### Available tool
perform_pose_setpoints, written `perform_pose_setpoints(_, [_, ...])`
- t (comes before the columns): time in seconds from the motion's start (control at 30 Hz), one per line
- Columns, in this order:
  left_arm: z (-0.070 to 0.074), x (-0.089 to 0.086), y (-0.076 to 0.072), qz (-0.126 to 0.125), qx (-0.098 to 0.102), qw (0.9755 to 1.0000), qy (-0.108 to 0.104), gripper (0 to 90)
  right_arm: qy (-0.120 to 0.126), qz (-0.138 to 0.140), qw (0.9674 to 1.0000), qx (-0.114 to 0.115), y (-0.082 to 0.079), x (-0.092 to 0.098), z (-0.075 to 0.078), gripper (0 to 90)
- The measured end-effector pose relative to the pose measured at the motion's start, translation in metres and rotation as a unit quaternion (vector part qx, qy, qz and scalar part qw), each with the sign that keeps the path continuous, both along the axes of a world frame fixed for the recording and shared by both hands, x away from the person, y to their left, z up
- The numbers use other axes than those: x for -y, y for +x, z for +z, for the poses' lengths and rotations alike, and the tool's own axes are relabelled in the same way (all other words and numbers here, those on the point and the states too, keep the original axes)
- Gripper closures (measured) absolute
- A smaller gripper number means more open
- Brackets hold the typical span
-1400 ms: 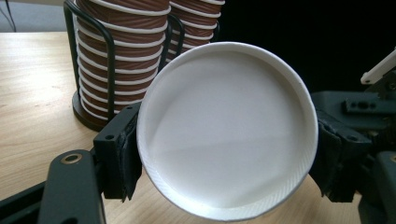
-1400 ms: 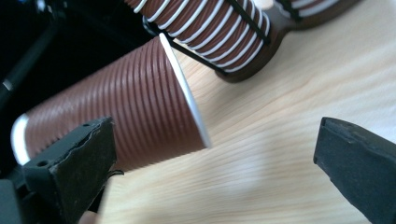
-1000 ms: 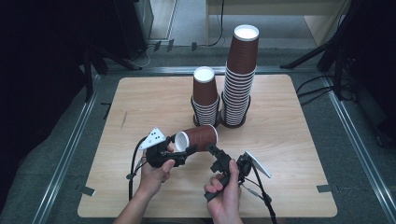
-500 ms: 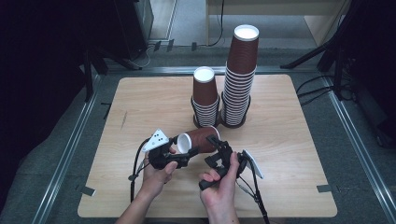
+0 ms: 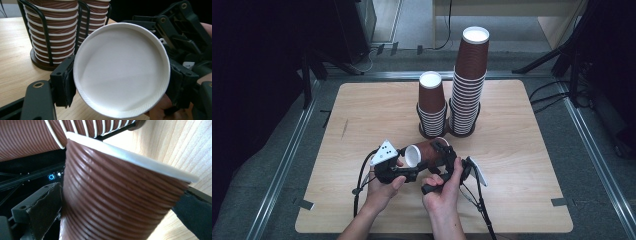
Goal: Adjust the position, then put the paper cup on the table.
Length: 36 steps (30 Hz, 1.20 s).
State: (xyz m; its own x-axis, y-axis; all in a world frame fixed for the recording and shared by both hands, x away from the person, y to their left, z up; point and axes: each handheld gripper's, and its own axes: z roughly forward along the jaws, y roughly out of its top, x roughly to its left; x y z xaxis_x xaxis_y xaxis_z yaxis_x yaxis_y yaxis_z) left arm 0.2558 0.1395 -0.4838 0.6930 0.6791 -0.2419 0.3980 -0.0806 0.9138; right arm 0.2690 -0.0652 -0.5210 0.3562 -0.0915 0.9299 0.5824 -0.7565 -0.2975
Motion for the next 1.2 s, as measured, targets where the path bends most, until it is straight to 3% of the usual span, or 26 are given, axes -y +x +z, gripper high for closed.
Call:
perform_pose_setpoints(0.43, [-0.002,-0.001,0.001,-0.008,-0.005,1.0000,-0.001,22.7,0.013,0.005,0.9998,0.015,0.003,0.001,-0.004,8.1])
perform_pose_setpoints(0.73, [-0.003,-0.003,0.001,-0.011,-0.018,0.9995,-0.023,20.7,0.003,-0.003,0.9992,0.039,0.001,0.002,-0.003,10.6])
perform_pose_setpoints(0.87, [-0.001,-0.008,0.002,-0.014,-0.027,0.9988,-0.038,11.8,0.000,-0.019,0.9981,0.059,0.002,0.006,-0.001,10.7])
perform_pose_setpoints(1.07, [0.002,-0.013,0.002,-0.015,-0.024,0.9985,-0.047,3.7,-0.041,-0.040,0.9953,0.079,0.006,0.017,0.006,10.8])
perform_pose_setpoints(1.2, [0.002,-0.018,0.003,-0.011,-0.022,0.9986,-0.048,3.1,-0.068,-0.047,0.9911,0.104,0.009,0.024,0.010,10.8])
